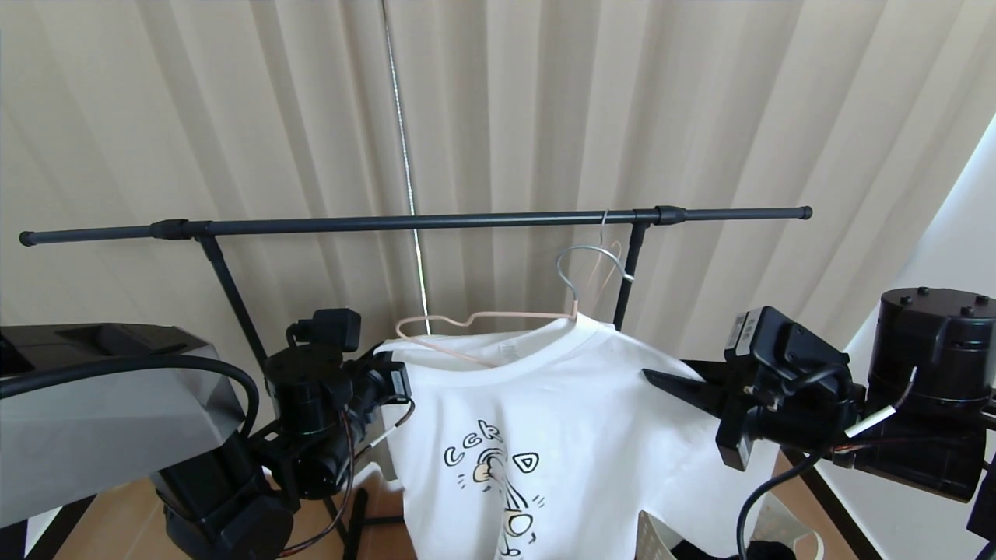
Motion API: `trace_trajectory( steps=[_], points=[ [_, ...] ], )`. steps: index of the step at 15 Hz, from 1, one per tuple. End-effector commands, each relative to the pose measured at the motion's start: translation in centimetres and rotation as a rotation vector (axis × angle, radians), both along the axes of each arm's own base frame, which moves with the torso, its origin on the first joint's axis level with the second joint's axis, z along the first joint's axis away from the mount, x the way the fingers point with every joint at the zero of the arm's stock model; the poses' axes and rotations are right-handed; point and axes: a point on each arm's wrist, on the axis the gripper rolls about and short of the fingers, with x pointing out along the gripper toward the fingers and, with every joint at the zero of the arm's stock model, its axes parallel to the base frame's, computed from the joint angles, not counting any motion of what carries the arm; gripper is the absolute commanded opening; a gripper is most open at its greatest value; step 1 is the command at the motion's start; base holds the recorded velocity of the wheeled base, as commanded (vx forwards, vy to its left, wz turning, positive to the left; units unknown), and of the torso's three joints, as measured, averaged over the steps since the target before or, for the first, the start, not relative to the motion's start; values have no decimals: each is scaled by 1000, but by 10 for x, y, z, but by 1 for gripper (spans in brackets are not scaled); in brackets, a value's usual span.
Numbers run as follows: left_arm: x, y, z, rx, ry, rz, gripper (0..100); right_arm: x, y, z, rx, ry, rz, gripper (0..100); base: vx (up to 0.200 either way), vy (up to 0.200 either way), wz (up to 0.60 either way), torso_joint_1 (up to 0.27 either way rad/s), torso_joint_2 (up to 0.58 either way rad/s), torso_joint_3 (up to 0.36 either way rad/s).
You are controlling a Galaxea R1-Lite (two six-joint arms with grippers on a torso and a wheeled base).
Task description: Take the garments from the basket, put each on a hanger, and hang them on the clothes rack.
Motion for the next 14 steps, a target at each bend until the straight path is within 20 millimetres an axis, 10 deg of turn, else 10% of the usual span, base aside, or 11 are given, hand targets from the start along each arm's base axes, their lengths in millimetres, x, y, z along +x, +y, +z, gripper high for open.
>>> trace_trajectory(
  steps=[1,14],
  points=[
    [-1,1,9,-13,-26,2,0,-2,0,-2,-5,7,2,0,0,0,0,0,0,0],
    [-9,9,36,10,-106,13,0,3,8,-17,-35,58,23,0,0,0,0,0,0,0]
  ],
)
